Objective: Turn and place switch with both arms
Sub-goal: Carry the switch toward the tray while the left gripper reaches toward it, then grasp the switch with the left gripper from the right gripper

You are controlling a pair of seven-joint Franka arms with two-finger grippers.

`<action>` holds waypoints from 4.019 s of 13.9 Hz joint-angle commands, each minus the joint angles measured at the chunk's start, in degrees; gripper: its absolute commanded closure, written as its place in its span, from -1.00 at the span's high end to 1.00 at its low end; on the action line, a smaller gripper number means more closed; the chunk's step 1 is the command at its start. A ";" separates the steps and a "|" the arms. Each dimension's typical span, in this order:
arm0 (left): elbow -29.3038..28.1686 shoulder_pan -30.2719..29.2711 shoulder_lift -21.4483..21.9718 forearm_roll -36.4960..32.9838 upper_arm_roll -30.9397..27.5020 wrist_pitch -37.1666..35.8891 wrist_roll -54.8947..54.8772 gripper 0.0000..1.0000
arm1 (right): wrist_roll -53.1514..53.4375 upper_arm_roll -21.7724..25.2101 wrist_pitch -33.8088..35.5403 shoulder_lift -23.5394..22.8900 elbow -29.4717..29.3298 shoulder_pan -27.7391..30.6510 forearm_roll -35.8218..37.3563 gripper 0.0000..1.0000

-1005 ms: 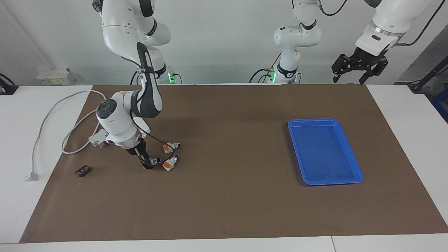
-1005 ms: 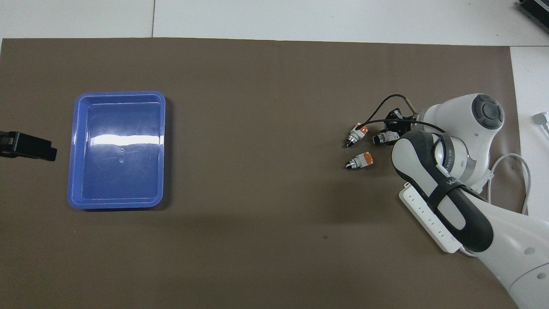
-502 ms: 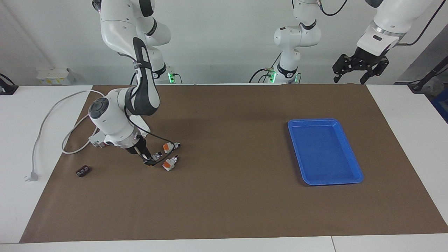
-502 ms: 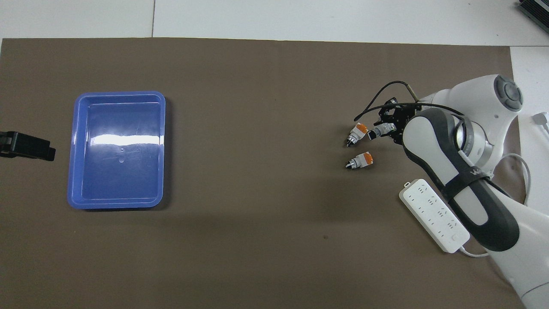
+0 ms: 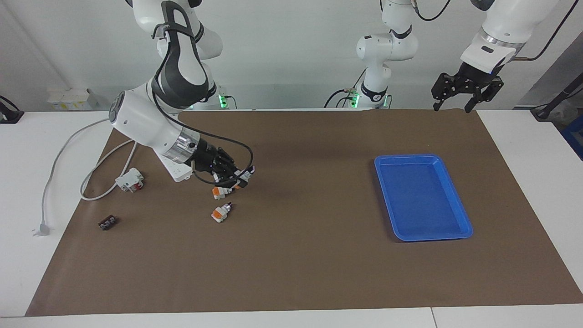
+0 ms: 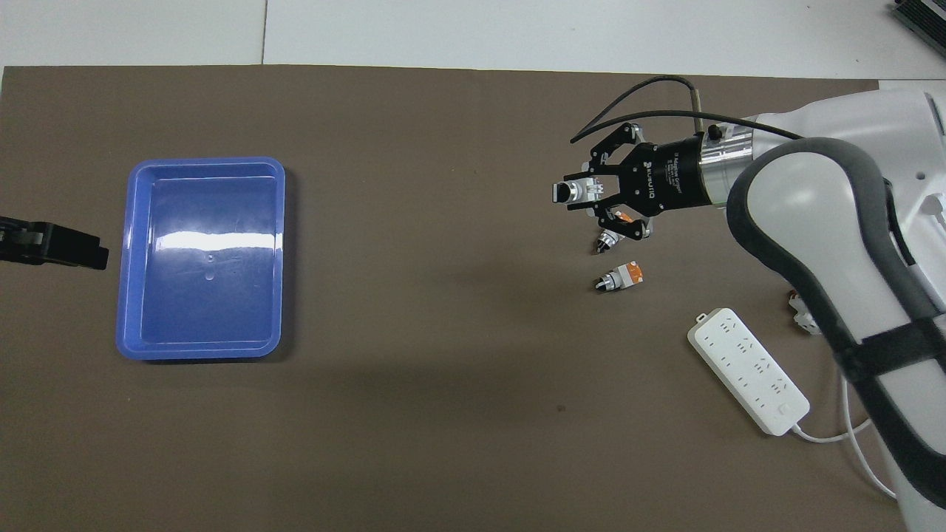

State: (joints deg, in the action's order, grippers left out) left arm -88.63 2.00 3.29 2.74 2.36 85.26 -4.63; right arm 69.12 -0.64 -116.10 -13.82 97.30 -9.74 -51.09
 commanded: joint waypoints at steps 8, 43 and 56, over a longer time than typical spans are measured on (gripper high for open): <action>-13.15 4.50 5.85 25.54 0.10 14.14 1.02 0.59 | 21.13 -5.95 -8.16 -0.86 -7.12 -11.25 -4.63 -1.00; -19.56 13.73 4.44 40.41 0.36 29.35 1.46 -0.56 | 21.67 -5.95 -8.09 -0.77 -6.33 -14.87 1.70 -1.00; -17.19 13.91 4.00 41.12 2.11 28.91 60.55 -1.00 | 21.67 -5.95 -8.00 -0.77 -6.33 -14.87 1.79 -1.00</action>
State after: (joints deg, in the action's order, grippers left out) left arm -106.10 14.73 6.25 43.01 3.47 113.51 44.89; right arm 89.83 -6.28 -124.10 -14.22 91.36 -24.49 -50.24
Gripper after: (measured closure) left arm 0.903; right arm 0.665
